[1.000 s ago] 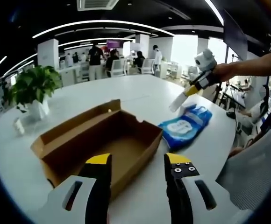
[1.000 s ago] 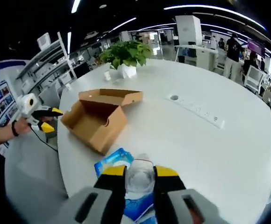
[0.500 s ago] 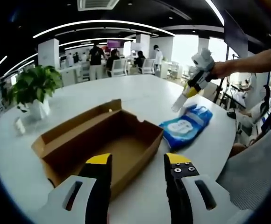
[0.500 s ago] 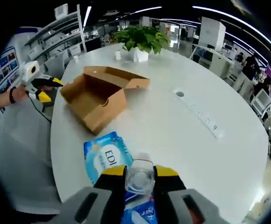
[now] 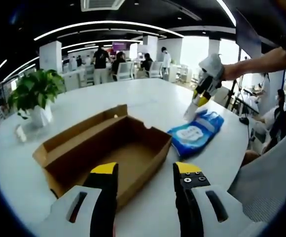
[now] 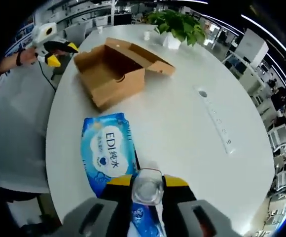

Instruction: Operate the shoe box by opening the lid, removing the specified soft item, and placing it in the target area until the item is outside and the box remains undamaged.

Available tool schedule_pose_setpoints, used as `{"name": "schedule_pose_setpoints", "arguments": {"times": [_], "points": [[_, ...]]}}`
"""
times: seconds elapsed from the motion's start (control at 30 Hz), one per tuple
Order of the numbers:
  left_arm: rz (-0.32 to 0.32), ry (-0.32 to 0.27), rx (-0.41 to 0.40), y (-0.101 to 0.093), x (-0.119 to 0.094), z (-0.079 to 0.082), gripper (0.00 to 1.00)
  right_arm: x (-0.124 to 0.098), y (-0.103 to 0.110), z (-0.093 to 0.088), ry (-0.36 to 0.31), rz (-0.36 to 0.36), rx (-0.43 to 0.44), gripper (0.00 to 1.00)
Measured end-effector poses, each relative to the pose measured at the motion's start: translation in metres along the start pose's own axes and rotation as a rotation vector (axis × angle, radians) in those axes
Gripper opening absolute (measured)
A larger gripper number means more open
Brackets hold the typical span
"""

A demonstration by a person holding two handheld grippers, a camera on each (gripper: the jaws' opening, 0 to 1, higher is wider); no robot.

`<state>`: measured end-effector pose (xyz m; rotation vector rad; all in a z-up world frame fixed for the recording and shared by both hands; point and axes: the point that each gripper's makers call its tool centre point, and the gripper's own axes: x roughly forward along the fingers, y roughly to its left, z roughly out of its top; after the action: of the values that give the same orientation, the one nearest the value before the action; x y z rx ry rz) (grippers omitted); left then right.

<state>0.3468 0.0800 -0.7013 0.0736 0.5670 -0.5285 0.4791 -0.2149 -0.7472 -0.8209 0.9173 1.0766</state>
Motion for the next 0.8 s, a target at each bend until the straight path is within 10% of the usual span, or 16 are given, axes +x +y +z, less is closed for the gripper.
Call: {"name": "schedule_pose_setpoints", "arguments": {"times": [0.8], "points": [[0.003,0.008,-0.001,0.0,0.0,-0.003,0.45,0.019,0.003,-0.01,0.105,0.051,-0.111,0.18]]}}
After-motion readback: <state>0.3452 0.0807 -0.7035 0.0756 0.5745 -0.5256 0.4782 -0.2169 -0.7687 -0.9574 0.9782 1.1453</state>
